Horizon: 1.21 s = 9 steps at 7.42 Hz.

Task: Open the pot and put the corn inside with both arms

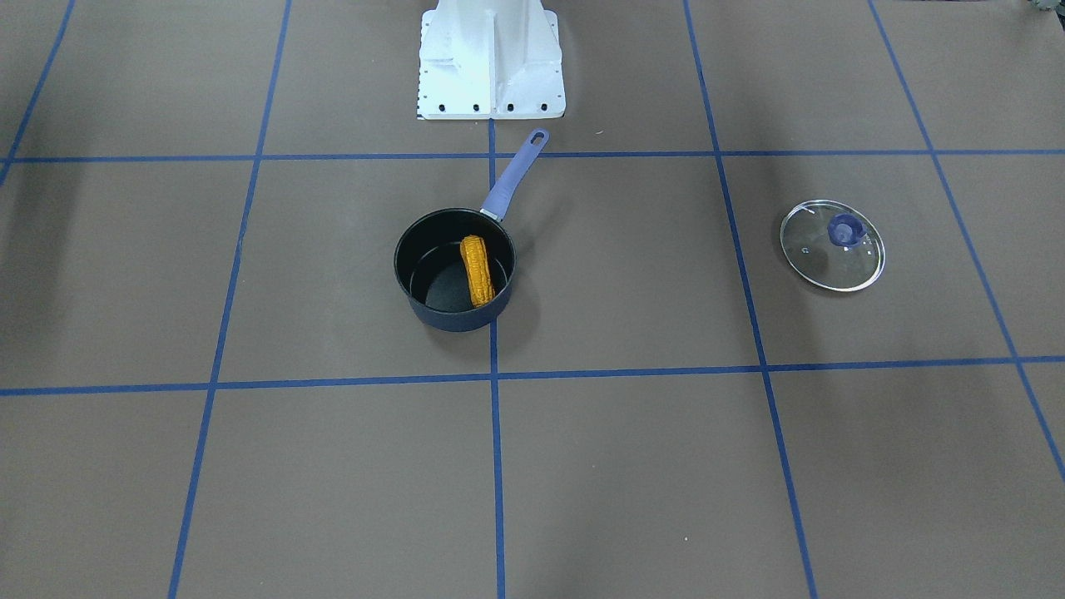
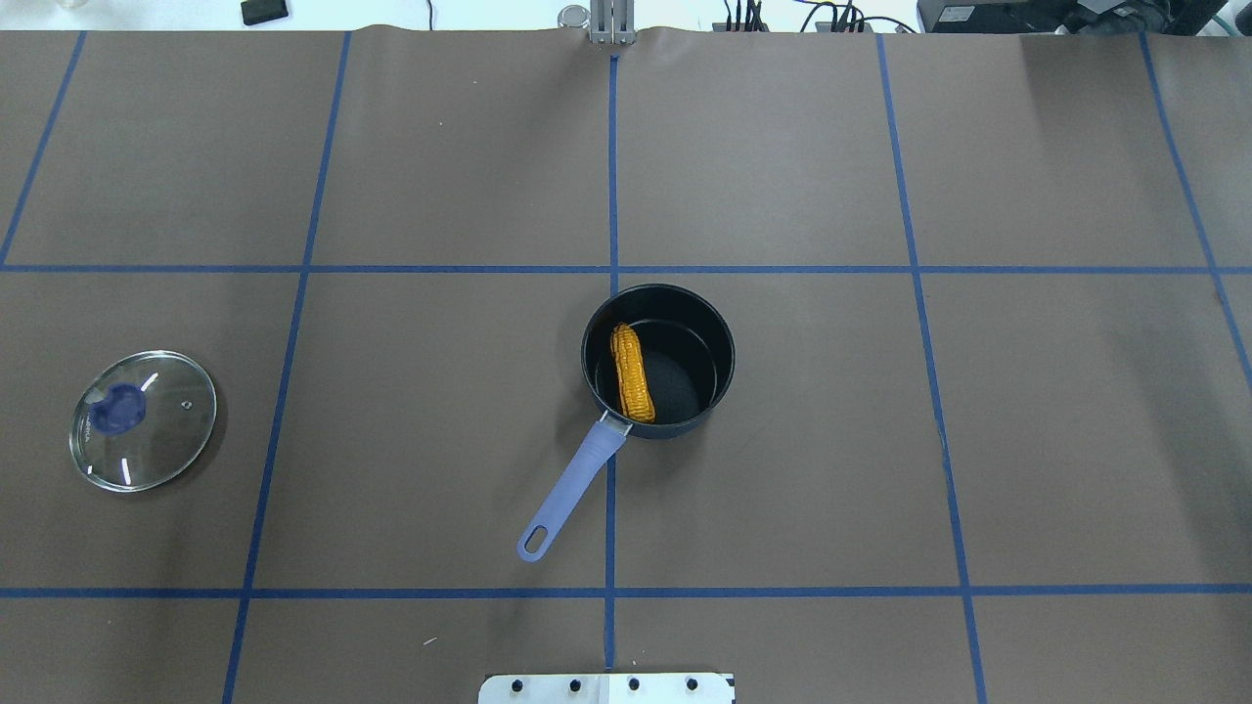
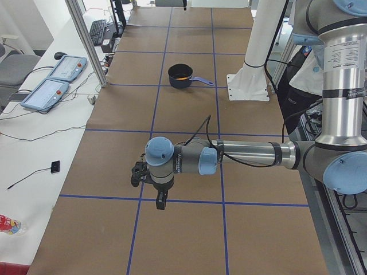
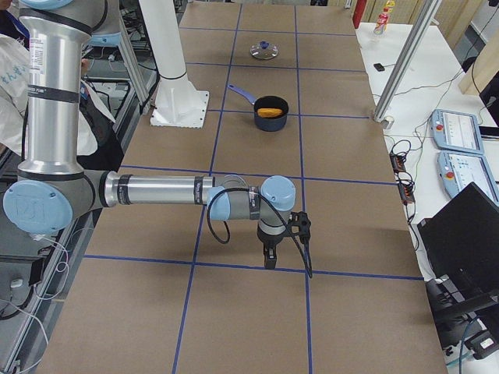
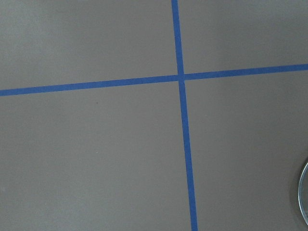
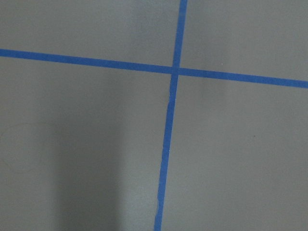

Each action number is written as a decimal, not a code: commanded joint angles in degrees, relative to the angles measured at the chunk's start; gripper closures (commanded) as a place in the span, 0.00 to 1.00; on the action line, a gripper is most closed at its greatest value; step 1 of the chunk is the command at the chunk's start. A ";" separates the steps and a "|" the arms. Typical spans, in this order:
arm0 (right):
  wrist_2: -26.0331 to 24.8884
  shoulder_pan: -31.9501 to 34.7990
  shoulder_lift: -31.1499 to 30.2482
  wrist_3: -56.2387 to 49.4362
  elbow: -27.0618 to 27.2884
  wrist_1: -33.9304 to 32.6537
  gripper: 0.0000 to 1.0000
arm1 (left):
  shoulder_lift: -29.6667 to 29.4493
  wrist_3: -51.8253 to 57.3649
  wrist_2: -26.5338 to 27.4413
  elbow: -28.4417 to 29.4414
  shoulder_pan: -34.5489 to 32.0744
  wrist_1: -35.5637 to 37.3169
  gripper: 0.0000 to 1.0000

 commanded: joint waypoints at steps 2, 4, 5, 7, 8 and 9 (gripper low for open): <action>-0.33 0.02 -0.01 -0.16 0.33 0.05 0.00 | 0.08 0.00 0.07 0.00 0.03 0.02 0.01; 0.28 -0.07 -0.01 -0.16 0.42 0.05 0.00 | 0.08 0.00 0.07 0.00 0.03 0.02 0.01; 0.20 -0.07 -0.09 -0.16 0.42 0.13 0.00 | 0.16 0.00 0.07 0.09 0.03 0.02 0.01; 0.20 -0.07 -0.10 -0.25 0.50 0.22 0.00 | 0.52 0.00 0.07 0.00 0.03 0.02 0.01; 0.37 -0.07 -0.10 -0.25 0.50 0.22 0.00 | 0.52 0.00 0.07 0.00 0.03 0.02 0.01; 0.46 -0.07 -0.10 -0.16 0.77 0.13 0.00 | 0.52 0.00 0.07 -0.09 0.03 0.02 0.01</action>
